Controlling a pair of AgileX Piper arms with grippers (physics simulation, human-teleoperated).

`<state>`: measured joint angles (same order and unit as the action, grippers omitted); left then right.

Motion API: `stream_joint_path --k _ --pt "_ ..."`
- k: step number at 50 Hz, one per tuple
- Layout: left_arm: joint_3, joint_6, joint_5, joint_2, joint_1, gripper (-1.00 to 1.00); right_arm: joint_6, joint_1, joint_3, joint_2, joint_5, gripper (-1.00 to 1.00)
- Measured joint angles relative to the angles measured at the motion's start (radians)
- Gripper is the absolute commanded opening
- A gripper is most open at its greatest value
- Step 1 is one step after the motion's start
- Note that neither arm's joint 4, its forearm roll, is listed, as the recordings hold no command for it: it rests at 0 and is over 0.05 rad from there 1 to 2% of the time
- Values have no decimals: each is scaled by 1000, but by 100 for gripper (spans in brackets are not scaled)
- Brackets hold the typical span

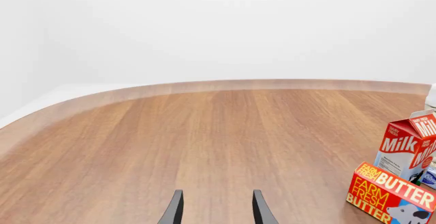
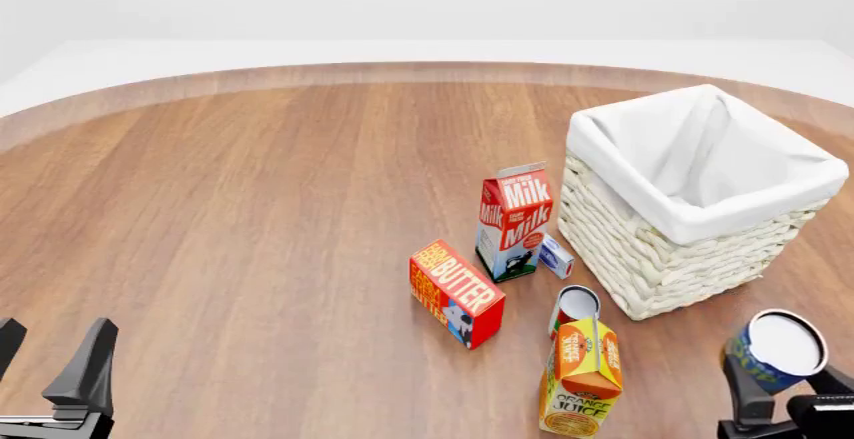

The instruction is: Pick up the alphabet soup, and put it in the basket.

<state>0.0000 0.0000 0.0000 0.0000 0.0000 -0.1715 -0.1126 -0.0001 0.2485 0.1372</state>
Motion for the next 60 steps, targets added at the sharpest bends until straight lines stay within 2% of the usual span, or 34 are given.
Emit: stream_joint_path --k 11,29,60 --pt "0 0 0 0 0 100 -16 -8 -17 -55 46 -100" --pt "0 0 0 0 0 100 -43 -4 -80 -63 72 -100" --pt "0 0 0 0 0 100 -65 14 -194 -18 45 -100"
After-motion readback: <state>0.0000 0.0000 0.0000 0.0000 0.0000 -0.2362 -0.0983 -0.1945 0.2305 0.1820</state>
